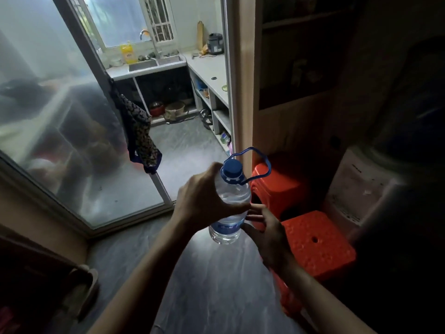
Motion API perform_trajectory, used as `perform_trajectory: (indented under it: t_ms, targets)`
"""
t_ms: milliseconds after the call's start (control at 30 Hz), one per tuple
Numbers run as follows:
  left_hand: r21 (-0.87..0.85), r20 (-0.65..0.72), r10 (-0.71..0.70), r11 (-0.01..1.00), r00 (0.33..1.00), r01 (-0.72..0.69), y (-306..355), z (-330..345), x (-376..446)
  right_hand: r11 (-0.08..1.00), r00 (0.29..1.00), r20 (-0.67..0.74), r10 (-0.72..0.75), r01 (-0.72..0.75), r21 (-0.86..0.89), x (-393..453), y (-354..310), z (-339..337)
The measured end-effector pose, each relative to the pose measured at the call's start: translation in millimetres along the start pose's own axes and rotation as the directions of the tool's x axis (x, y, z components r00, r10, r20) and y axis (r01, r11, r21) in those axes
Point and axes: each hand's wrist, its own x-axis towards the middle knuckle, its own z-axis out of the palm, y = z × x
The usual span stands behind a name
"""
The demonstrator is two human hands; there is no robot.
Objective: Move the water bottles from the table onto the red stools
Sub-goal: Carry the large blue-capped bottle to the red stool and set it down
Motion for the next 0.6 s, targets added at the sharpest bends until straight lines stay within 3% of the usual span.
perform_trajectory:
  t_ms: [300, 600]
  targets:
    - [-0.077, 0.126, 0.034, 0.997, 0.991, -0.024, -38, 44, 92, 0.990, 0.997, -0.075, -0.016, 0.005, -0.143, 82, 33, -5]
    - [-0.201, 0.264, 0.236, 0.962, 0.935, -0.186, -93, 75, 209, 0.970, 0.964, -0.267, 0.008, -0.071, -0.231, 180, 47, 19]
